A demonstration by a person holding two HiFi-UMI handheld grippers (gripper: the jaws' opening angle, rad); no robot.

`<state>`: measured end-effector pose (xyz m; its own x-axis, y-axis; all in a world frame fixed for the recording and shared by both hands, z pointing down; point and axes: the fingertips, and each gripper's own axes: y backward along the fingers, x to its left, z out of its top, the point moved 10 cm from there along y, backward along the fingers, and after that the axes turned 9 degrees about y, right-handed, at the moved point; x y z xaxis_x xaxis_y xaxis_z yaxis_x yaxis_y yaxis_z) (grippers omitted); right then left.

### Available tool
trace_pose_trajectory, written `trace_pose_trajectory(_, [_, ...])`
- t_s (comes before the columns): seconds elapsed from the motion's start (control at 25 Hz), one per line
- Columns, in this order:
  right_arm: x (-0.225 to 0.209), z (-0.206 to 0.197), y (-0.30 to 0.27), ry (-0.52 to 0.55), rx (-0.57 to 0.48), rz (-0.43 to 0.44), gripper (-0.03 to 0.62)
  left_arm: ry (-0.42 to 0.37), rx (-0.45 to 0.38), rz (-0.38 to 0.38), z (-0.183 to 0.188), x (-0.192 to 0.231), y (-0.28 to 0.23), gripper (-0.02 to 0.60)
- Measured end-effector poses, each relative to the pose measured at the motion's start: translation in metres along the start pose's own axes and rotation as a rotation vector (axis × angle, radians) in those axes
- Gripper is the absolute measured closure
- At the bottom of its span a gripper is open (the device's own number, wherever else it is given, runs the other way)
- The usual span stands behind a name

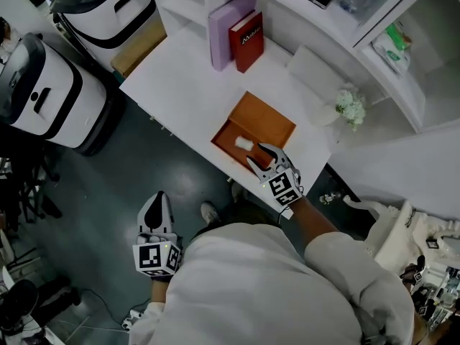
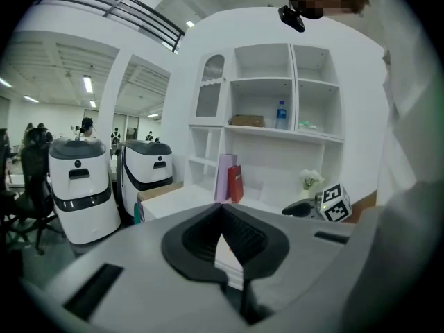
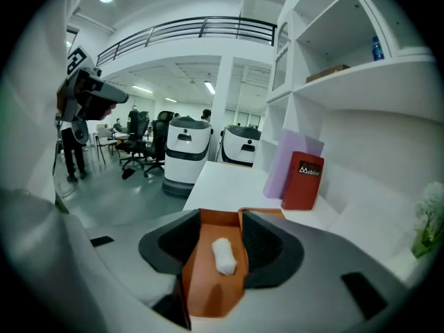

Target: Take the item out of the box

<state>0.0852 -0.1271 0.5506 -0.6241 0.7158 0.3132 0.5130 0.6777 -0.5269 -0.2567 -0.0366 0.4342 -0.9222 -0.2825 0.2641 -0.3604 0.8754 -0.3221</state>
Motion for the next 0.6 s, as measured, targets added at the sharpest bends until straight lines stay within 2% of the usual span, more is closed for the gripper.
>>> trace_pose_trajectory(0.32, [0.001, -0.026, -0.049, 0.044, 0.121, 0.076, 0.388, 0.019, 0.018, 0.063, -0.003, 0.007, -0.003, 0.574])
trace_pose_trajectory(0.6, [0.007, -0.041, -0.085, 0.054, 0.232, 0.097, 0.388, 0.034, 0.032, 0.107, -0.006, 0.017, 0.002, 0.574])
